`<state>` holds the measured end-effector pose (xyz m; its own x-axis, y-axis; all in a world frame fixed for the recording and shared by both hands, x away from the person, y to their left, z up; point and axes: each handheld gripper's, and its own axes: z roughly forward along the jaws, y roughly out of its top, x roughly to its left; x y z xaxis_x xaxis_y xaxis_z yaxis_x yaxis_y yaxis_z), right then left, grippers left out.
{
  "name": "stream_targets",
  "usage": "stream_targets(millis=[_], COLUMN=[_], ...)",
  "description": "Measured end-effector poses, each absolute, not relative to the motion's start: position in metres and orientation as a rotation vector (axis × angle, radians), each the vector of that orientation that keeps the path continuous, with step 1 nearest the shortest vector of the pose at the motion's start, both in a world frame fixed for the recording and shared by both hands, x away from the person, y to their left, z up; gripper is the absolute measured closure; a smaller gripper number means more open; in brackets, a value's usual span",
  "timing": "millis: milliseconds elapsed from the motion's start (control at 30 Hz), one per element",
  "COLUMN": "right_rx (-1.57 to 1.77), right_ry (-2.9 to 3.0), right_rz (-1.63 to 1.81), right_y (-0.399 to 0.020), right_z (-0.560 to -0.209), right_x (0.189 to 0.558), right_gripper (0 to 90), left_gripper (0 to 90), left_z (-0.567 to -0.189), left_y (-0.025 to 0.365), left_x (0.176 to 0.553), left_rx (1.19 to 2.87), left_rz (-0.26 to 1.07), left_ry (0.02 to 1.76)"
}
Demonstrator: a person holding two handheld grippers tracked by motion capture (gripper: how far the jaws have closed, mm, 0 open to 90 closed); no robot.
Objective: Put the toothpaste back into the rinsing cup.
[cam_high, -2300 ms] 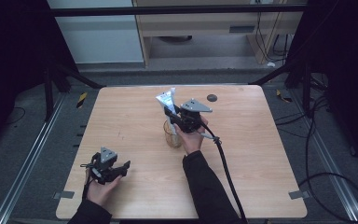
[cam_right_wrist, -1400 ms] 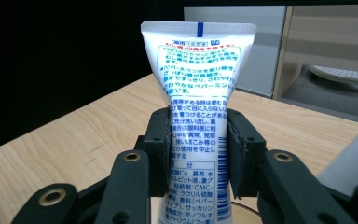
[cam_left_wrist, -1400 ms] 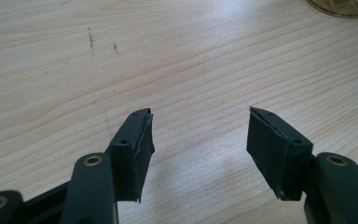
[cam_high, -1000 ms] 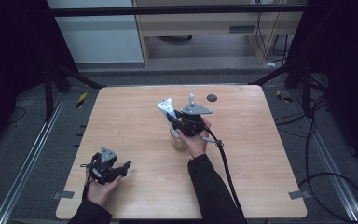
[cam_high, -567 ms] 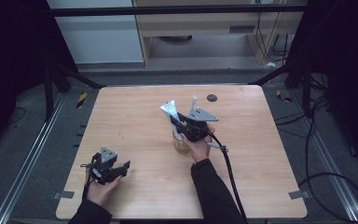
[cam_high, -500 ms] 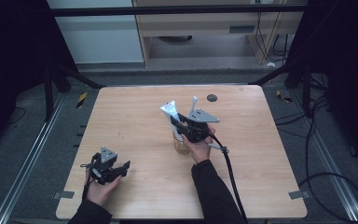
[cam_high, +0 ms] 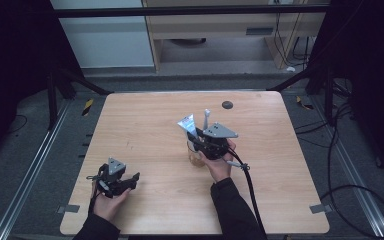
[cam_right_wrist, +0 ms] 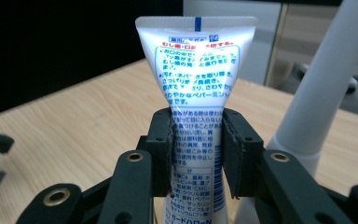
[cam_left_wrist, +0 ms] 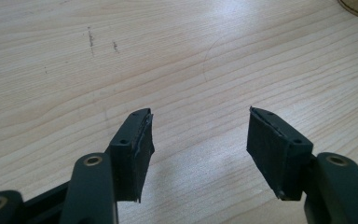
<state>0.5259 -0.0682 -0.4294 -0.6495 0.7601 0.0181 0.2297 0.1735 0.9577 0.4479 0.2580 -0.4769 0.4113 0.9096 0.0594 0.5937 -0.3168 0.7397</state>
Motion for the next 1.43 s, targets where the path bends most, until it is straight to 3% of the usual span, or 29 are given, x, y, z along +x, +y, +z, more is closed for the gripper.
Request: stream_targets(millis=[400,867,1033,1433], right_rx=[1.005,1.051,1.115,1.291], right_ry=[2.153,2.202,2.180,2.071], right_rz=[1.330,1.309,1.310,1.165], right_y=[-0.081,-0.104,-0.129,-0.210], right_z=[-0.432,-0.412,-0.417,-0.452], right_x=[0.516,0.486,0.473,0.448], right_gripper=[55.1,21.8,16.5,13.3], left_gripper=[40.0,39.3,38.3,34.7], left_z=[-0.477,-0.478,-0.478,-0.481], left_y=[0.258,0.260,0.262,0.267], left_x=[0.448,0.448,0.449,0.451], left_rx=[2.034,2.019,2.016,2.008], left_rz=[0.634,0.625,0.624,0.622], left_ry=[1.274,1.287,1.292,1.302])
